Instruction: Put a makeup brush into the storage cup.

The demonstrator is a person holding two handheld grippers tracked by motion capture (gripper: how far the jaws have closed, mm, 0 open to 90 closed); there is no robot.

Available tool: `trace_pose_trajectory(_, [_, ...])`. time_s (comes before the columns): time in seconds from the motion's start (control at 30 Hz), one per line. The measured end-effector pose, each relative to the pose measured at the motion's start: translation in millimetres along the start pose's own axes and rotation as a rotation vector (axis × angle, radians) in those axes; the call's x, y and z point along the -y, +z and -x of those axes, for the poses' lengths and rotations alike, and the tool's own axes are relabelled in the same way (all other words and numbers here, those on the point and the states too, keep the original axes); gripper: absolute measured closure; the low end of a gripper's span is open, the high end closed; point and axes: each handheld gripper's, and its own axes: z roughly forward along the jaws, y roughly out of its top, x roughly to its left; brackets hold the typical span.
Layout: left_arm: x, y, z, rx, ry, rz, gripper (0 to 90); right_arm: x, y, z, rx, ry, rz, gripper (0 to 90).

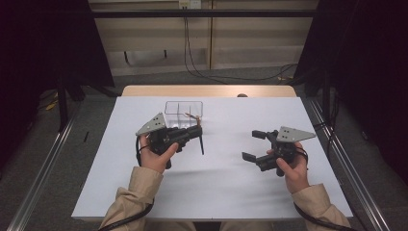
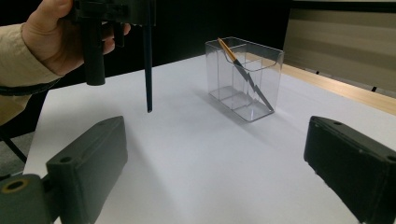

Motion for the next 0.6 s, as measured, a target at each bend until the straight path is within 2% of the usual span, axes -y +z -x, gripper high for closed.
trace_pose_trajectory(0.6, [-2.8, 1.3, -1.4, -0.003, 0.005, 0.007, 83.4, 6.6, -28.5, 6.2, 0.052, 0.001, 0.002, 6.0])
